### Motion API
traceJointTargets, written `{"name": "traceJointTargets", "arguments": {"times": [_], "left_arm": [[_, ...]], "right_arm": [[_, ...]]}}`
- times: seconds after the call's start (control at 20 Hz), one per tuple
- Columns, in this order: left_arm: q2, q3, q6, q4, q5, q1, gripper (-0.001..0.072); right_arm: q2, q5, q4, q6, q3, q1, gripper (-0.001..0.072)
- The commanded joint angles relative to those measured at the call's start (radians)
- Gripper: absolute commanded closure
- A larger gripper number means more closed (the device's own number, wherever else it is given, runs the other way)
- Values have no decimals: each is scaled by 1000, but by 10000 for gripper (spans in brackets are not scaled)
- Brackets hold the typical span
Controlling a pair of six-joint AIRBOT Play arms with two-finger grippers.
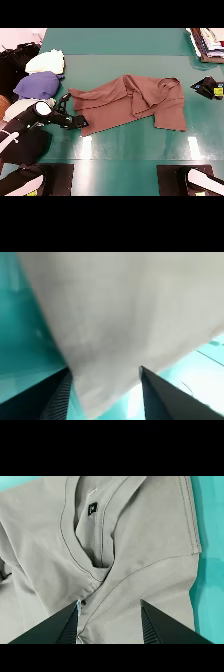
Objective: Fold the shirts.
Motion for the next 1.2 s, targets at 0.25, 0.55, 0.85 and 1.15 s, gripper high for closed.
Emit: {"name": "traceJointTargets", "arguments": {"times": [0.25, 0.55, 0.85, 1.15], "left_arm": [[0, -21, -55, -13, -2, -132, 213], [0, 4, -56, 7, 58, -126, 656], [0, 180, -16, 60, 2, 92, 685], [-2, 239, 5, 89, 51, 145, 684]], "right_arm": [[11, -1, -3, -4, -3, -1, 270], [8, -16, -11, -5, -3, -1, 270], [-121, 26, -11, -37, -3, -85, 252], [-335, 84, 5, -63, -3, -116, 262]]}}
